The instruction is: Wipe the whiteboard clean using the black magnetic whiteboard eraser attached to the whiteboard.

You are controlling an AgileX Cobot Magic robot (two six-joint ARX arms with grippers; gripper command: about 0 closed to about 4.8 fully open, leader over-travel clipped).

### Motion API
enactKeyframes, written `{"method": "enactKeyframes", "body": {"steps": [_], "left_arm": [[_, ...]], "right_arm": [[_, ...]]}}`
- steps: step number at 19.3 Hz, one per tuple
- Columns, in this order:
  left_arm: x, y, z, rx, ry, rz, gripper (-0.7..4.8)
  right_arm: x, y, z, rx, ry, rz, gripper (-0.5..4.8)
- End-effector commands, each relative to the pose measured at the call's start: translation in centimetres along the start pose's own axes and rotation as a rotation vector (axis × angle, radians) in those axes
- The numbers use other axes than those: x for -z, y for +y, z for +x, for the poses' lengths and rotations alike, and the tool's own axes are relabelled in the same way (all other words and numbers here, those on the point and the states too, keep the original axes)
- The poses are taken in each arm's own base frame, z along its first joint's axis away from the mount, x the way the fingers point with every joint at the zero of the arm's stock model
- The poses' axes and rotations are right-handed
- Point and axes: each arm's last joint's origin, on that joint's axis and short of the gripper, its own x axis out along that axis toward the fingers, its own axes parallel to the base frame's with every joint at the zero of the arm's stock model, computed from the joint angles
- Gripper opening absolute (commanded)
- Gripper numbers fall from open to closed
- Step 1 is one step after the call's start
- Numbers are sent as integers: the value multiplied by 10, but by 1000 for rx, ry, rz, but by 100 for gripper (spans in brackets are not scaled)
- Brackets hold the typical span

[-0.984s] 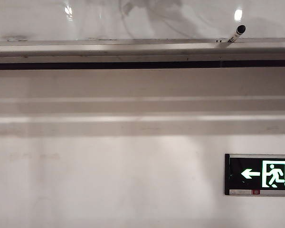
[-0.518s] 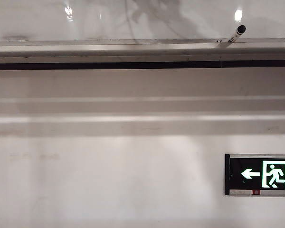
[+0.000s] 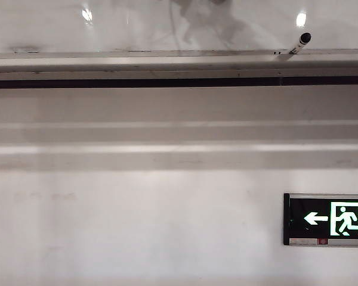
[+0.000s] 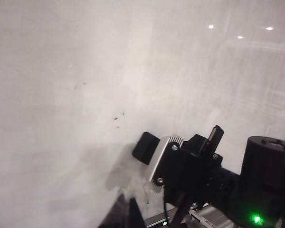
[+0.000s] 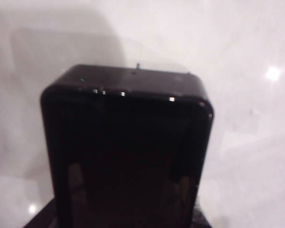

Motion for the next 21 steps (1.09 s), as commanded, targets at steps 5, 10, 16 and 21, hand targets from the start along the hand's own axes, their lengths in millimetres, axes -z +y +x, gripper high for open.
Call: {"method": "enactKeyframes", "body": {"steps": [5, 10, 16, 21], "left_arm": [[-3, -1, -1, 9, -18, 4, -5], [-3, -1, -1, 9, -19, 4, -5], [-3, -1, -1, 9, -19, 4, -5], [-3, -1, -1, 9, -20, 5, -5]], "right_arm": [[33, -51, 7, 203, 177, 9, 40], [40, -85, 0, 346, 157, 9, 40], [37, -123, -19, 510, -10, 131, 40], [31, -138, -35, 466, -288, 456, 20]]}}
